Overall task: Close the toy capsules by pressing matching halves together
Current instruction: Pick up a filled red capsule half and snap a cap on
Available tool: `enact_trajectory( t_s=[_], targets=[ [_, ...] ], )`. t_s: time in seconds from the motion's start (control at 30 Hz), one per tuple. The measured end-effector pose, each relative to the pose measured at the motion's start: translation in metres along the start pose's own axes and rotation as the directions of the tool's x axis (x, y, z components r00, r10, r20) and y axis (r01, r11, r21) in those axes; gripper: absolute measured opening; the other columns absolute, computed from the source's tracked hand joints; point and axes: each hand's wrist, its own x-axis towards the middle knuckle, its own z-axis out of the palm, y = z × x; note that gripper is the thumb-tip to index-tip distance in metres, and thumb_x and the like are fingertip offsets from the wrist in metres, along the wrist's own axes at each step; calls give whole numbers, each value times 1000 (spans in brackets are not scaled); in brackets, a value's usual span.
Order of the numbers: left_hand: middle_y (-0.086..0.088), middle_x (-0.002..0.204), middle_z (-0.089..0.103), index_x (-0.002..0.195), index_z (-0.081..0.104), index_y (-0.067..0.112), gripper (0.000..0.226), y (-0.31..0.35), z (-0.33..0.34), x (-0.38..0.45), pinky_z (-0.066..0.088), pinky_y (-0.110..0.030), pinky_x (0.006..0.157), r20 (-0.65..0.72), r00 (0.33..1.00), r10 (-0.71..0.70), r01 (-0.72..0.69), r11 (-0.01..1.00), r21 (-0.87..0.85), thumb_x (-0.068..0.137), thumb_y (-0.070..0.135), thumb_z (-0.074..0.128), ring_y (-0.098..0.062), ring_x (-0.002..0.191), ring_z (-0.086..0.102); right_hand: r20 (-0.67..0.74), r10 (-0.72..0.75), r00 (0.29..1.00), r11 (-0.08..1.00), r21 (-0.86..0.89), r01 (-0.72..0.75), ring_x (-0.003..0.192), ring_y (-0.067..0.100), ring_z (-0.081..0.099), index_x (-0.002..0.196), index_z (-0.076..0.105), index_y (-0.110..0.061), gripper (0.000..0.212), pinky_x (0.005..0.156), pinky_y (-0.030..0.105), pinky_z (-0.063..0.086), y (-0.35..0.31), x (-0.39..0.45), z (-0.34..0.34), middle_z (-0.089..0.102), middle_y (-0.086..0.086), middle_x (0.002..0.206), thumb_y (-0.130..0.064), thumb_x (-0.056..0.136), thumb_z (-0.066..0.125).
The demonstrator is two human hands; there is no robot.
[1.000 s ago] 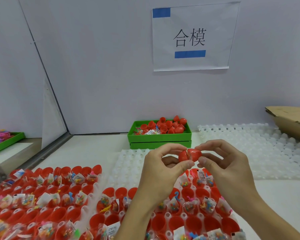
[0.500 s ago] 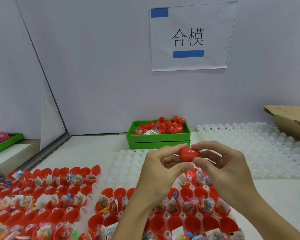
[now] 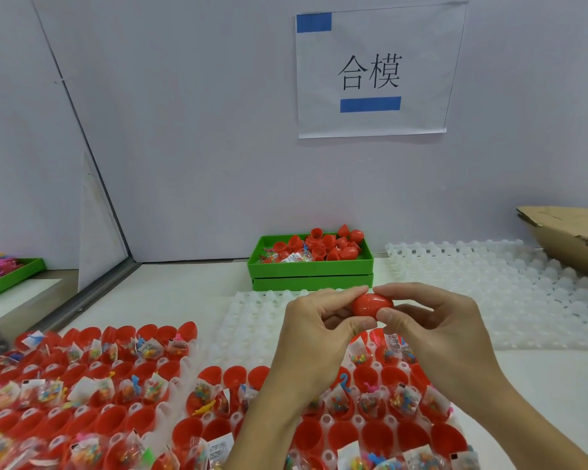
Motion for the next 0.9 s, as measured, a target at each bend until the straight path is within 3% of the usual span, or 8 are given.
enact_trajectory(
  t_s=[0.1,0.3,0.47,0.67,0.9],
  targets=[
    [6,99,71,119,70,22,41,1,1,0,55,-19,85,22,1000,22,-22,1000,-9,82,7,76,-5,94,69,-23,-17,1000,1000,-26,17,68,12,73,90,74,-23,30,60,14,54,1,0,1,76,-8,80,5,80,73],
    [12,95,68,117,69,30,42,2,1,-1,55,-20,85,34,998,54,-55,998,15,83,7,75,-6,94,68,-28,-30,999,999,-19,29,59,8,69,86,74,-20,29,57,13,52,1,0,0,75,-6,76,9,79,71],
    [17,88,67,116,73,24,37,3,0,0,51,-13,79,51,994,95,-101,987,127,86,3,70,-2,90,63,-20,-14,1000,1000,13,14,70,16,74,85,75,-18,31,61,19,57,4,0,1,77,-1,77,13,79,70],
    [1,84,67,117,73,19,40,0,2,-2,49,-13,73,43,992,116,-124,954,272,87,-5,63,-5,82,57,-28,-8,1000,1000,7,8,73,15,74,80,74,-12,31,64,15,56,4,-1,6,77,-2,79,18,78,67],
    [8,79,57,115,72,10,29,4,3,-3,41,-4,67,74,985,158,-174,896,409,90,-1,62,5,79,53,-7,-16,1000,999,-34,16,70,23,74,76,74,-15,34,66,27,61,3,0,4,76,4,76,19,77,69]
  ],
)
